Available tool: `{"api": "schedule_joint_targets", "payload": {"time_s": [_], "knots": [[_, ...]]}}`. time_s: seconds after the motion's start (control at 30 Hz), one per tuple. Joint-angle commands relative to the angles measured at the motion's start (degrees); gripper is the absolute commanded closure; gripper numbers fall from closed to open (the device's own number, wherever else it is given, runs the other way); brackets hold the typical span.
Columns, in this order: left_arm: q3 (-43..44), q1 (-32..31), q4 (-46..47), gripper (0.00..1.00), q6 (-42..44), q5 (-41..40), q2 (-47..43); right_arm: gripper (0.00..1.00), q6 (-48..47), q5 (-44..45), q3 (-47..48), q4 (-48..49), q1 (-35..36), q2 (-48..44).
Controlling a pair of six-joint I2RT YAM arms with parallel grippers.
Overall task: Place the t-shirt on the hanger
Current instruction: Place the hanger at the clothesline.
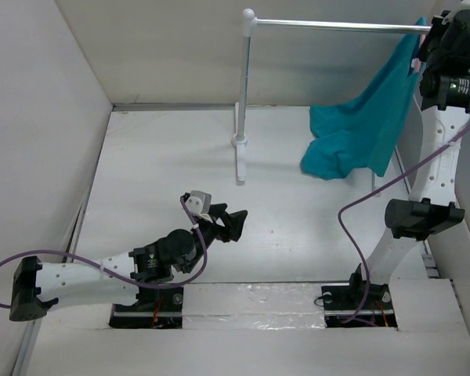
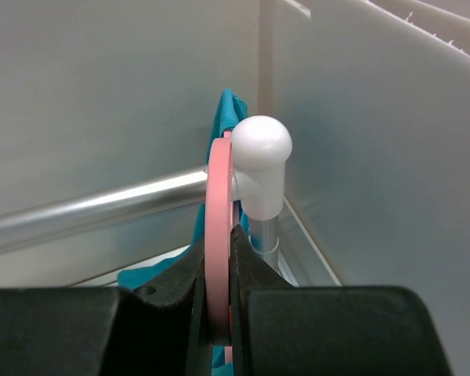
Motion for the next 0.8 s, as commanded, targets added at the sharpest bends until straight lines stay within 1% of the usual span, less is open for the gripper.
{"api": "schedule_joint_targets", "payload": {"time_s": [0.0,0.1,0.2,0.37,0.47,0.5,0.53,0.57,0.7,0.77], "knots": [[-0.39,0.35,3.31,0.39,-0.16,-0.03,-0.54,1.0,-0.47,-4.3,2.62,5.45,-1.01,-0.73],[-0.92,0.35,3.75,0.39,-0.07,-0.03,-1.24,1.0,-0.56,-5.61,1.74,5.81,-1.01,-0.12],[-0.83,0.35,3.84,0.39,0.01,-0.12,-1.24,1.0,-1.17,-4.48,1.74,6.07,-0.39,0.94],[-0.92,0.35,3.75,0.39,0.01,-0.12,-1.15,1.0,-0.3,-5.0,0.78,6.95,-0.39,2.17],[-0.83,0.35,3.66,0.4,-0.07,-0.29,-0.98,1.0,-0.03,-4.92,-3.08,8.53,-0.39,1.03],[-0.83,0.35,3.66,0.4,-0.07,-0.21,-0.89,1.0,-0.12,-4.83,-4.84,10.45,-0.39,0.42],[-0.92,0.35,3.75,0.4,-0.07,-0.03,-0.98,1.0,-0.03,-4.65,-8.33,11.42,-0.39,-0.8],[-0.75,0.35,3.75,0.4,0.01,-0.03,-0.89,1.0,1.88,-3.87,-9.94,12.3,-0.39,-1.51],[-0.66,0.35,3.58,0.4,0.01,0.14,-0.89,1.0,2.6,-3.6,-14.43,14.68,-0.39,-3.1],[-0.57,0.35,3.58,0.4,0.01,-0.03,-0.8,0.92,3.39,-3.59,-15.04,14.6,-1.01,-3.36]]}}
